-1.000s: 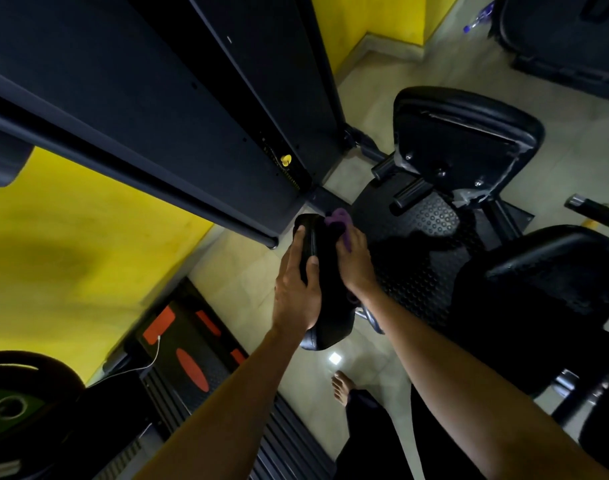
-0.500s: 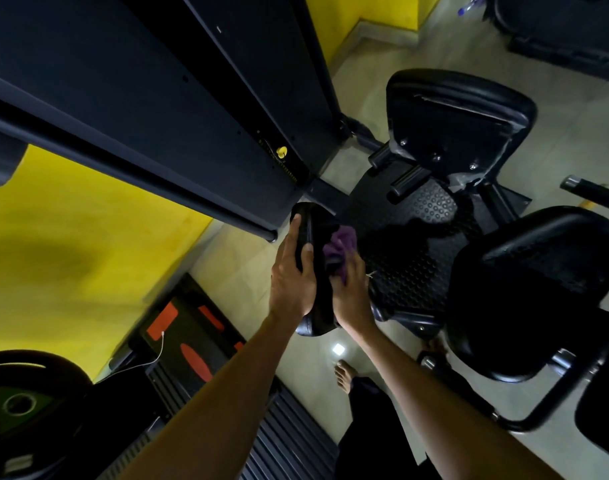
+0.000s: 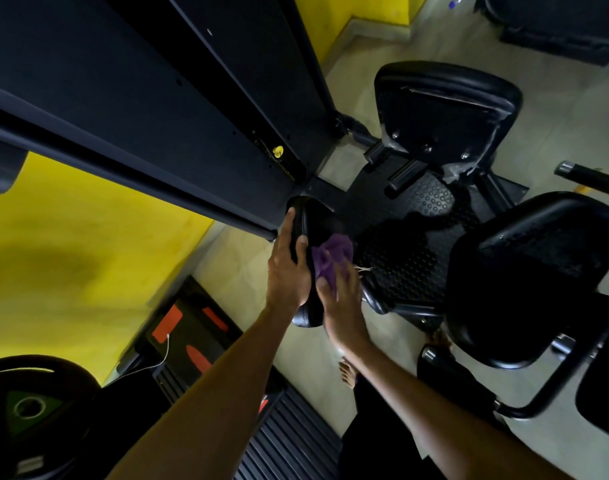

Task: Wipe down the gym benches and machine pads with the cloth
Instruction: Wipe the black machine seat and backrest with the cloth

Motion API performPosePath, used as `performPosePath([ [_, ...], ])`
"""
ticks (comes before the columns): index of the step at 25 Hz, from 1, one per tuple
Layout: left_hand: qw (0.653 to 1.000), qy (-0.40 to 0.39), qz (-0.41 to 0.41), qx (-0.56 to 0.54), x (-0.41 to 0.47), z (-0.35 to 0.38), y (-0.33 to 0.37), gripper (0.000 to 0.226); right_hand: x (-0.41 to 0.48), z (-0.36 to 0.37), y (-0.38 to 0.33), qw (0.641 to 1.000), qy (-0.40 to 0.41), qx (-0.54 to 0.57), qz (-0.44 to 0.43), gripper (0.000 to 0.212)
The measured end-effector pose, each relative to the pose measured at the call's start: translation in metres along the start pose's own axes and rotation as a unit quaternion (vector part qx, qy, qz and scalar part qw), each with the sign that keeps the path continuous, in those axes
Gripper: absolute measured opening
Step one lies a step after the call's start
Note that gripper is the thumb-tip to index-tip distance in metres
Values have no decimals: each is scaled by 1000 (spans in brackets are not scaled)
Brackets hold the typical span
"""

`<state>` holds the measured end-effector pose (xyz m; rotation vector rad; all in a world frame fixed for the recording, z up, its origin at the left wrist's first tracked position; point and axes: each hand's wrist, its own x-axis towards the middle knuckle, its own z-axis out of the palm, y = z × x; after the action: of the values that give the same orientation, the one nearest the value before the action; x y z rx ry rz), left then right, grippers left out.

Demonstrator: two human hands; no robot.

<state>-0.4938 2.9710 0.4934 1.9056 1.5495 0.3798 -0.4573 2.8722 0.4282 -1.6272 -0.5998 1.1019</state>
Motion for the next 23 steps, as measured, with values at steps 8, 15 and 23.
performPosePath([
  [8,995,31,-85,-50,-17,8,8,49,79,-7,90,966,50,53,246,56],
  [15,989,95,-101,-58,-22,22,2,49,-29,-13,13,986,6,58,156,54],
  [23,982,104,-134,-82,-32,24,4,49,74,-14,136,944,40,129,302,45],
])
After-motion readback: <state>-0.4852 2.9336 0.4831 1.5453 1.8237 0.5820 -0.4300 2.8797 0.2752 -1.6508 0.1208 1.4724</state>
